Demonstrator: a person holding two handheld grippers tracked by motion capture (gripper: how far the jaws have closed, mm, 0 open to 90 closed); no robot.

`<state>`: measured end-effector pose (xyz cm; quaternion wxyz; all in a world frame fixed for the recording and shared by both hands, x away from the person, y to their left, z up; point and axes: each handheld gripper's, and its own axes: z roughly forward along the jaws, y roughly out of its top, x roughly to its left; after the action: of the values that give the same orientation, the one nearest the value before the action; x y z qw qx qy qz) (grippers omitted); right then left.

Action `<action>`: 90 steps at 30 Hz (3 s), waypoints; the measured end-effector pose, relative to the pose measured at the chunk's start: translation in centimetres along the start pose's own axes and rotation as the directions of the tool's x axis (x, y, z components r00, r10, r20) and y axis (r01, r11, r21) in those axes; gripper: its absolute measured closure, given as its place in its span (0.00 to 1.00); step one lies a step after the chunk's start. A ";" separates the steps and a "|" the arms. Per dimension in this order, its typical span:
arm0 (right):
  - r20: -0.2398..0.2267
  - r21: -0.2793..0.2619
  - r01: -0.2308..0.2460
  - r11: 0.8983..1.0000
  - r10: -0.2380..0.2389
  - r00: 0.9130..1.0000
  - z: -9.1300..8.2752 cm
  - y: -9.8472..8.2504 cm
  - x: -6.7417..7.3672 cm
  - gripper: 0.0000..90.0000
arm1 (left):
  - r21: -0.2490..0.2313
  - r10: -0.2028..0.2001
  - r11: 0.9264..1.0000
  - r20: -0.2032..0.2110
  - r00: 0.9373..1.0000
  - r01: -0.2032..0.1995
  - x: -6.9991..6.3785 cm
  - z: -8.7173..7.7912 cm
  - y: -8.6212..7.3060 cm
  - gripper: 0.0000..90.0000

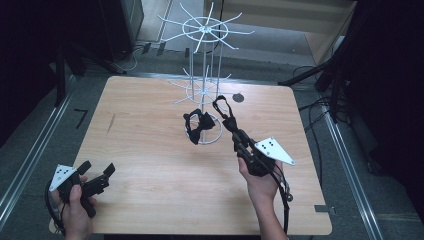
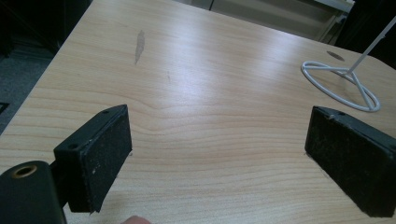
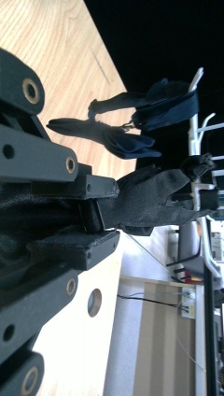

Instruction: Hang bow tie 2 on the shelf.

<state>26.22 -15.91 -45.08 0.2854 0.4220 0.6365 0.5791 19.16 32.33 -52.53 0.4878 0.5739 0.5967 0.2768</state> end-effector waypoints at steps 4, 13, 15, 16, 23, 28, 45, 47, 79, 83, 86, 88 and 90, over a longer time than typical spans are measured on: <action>0.000 0.022 -0.005 1.000 0.005 1.000 0.8 -0.5 0.0 0.83 | 0.000 -0.001 1.000 0.002 1.000 0.001 0.0 0.0 0.0 0.09; -0.005 0.071 -0.013 0.997 0.014 1.000 2.6 -1.6 0.1 0.83 | -0.002 -0.001 1.000 0.004 1.000 0.001 0.0 0.0 0.0 0.09; -0.009 0.081 -0.014 0.997 0.015 1.000 3.0 -1.8 0.1 0.83 | -0.001 -0.001 1.000 0.004 1.000 0.001 0.0 0.0 0.0 0.09; -0.009 0.085 -0.015 0.996 0.016 1.000 3.2 -1.9 0.1 0.83 | -0.001 -0.001 1.000 0.004 1.000 0.001 0.0 0.0 0.0 0.09; -0.009 0.116 -0.035 0.993 0.037 0.999 4.6 -2.6 0.1 0.83 | -0.003 -0.002 1.000 0.004 1.000 0.002 0.0 0.0 0.0 0.09; -0.007 0.136 -0.031 0.990 0.032 0.999 5.3 -2.9 0.3 0.83 | -0.001 -0.002 1.000 0.005 1.000 0.002 0.0 0.0 0.0 0.09; -0.018 0.152 0.002 0.988 0.001 1.000 7.6 -4.2 -0.3 0.82 | 0.000 -0.001 1.000 0.005 1.000 0.001 0.1 0.0 0.0 0.09; -0.009 0.147 0.029 0.989 -0.028 1.000 7.7 -4.3 -0.4 0.79 | 0.000 -0.001 1.000 0.005 1.000 0.001 0.1 0.0 0.0 0.09; -0.026 0.154 0.059 0.986 -0.055 0.998 3.0 -4.3 -2.8 0.03 | -0.003 -0.006 1.000 0.005 1.000 0.006 0.1 0.0 0.0 0.09; -0.021 0.149 0.059 0.987 -0.057 0.998 2.4 -4.4 -3.3 0.03 | -0.004 -0.005 1.000 0.004 1.000 0.005 0.1 0.0 0.0 0.09; -0.007 0.146 0.059 0.988 -0.059 0.998 1.5 -4.8 -3.9 0.03 | -0.003 -0.003 1.000 0.004 1.000 0.003 0.1 0.0 0.0 0.09; -0.002 0.149 0.053 0.987 -0.053 0.999 1.1 -4.9 -4.2 0.03 | -0.003 -0.002 1.000 0.004 1.000 0.002 0.1 0.0 0.0 0.09; 0.004 0.152 0.048 0.987 -0.049 0.999 0.6 -5.1 -4.5 0.03 | -0.003 -0.003 1.000 0.004 1.000 0.003 0.1 0.0 0.0 0.09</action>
<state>27.89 -19.40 -50.76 0.2690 0.4293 0.6875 0.5203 19.15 32.39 -52.55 0.4903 0.5729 0.5962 0.2757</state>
